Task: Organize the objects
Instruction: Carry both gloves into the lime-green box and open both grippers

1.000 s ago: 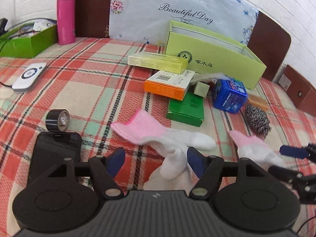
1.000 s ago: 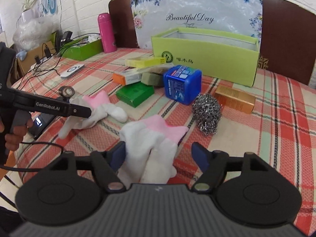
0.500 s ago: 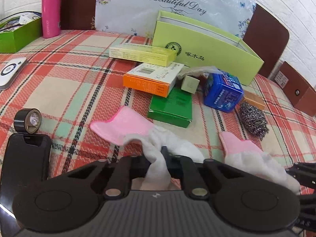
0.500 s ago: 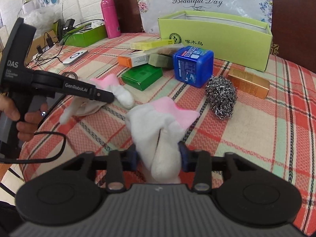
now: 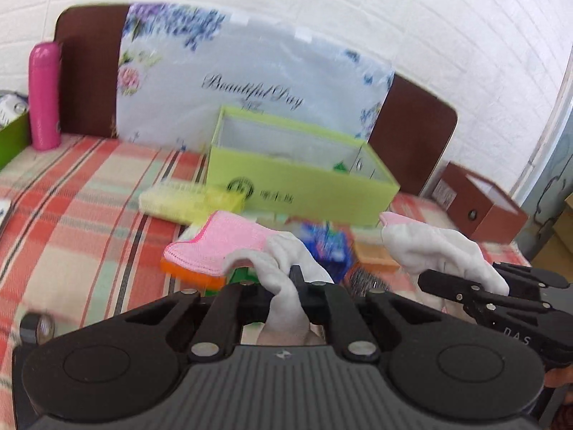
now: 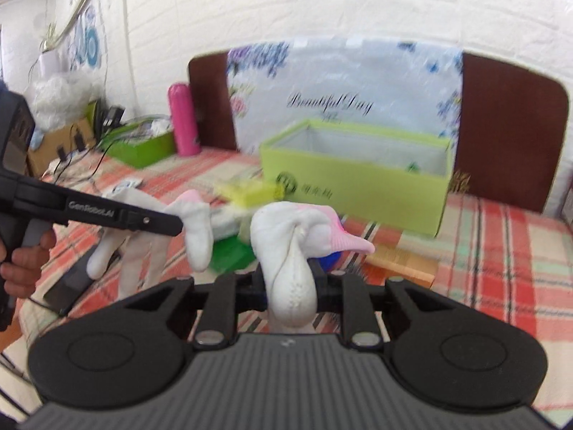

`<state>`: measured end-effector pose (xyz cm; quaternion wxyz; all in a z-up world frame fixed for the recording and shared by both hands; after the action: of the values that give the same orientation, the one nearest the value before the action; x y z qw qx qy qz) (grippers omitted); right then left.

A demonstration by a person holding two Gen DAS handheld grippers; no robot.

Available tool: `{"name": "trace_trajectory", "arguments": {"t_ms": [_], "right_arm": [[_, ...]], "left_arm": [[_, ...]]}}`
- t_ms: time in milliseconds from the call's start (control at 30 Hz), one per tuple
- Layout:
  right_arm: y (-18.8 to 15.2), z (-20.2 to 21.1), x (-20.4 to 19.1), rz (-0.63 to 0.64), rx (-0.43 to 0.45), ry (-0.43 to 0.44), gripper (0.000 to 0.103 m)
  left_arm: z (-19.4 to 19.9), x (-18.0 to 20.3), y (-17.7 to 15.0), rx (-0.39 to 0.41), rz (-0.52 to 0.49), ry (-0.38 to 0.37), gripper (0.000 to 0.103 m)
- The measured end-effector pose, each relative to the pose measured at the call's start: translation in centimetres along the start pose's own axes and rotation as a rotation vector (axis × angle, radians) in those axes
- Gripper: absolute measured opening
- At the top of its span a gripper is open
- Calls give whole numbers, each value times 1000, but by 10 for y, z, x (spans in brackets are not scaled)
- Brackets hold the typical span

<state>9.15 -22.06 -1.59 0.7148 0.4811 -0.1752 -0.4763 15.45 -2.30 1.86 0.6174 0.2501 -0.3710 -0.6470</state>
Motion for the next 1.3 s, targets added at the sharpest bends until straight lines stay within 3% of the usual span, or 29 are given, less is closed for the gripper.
{"name": "trace_trajectory", "arguments": {"t_ms": [300, 633, 933, 967, 1033, 1067, 1100, 1167, 1200, 1300], "right_arm": [[54, -11, 47, -11, 162, -109, 19], [91, -78, 103, -20, 187, -186, 19], [107, -135, 138, -21, 186, -200, 20], [107, -142, 141, -19, 184, -197, 22], [104, -157, 145, -11, 161, -204, 44], [101, -163, 147, -10, 141, -213, 62], [98, -167, 148, -9, 129, -225, 69], [91, -170, 149, -4, 107, -231, 76], [87, -170, 150, -4, 98, -231, 86], [82, -163, 152, -23, 116, -255, 95]], "left_arm": [[-27, 31, 73, 106, -14, -8, 6], [-105, 40, 132, 122, 4, 55, 6], [-160, 36, 154, 141, 53, 49, 7], [-166, 35, 153, 145, 60, 49, 13], [-180, 32, 146, 107, 53, 56, 45], [-186, 28, 142, 83, 61, 68, 71], [-188, 24, 138, 80, 78, 81, 76], [-190, 15, 131, 92, 107, 96, 77], [-190, 12, 129, 84, 110, 98, 77], [-187, 6, 125, 57, 118, 110, 77]]}}
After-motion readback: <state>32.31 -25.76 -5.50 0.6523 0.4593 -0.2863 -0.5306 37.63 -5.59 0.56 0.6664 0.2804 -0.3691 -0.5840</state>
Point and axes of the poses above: each gripper's, at about its wrist camera, not at the fingertips, and z roughly against the way its jaws point, x to its right, y to its top, the point moved 6 cm from there along -z, roughly the way its jaws point, and after that the axes turned 15 degrees about y, right-handed, at the moved point
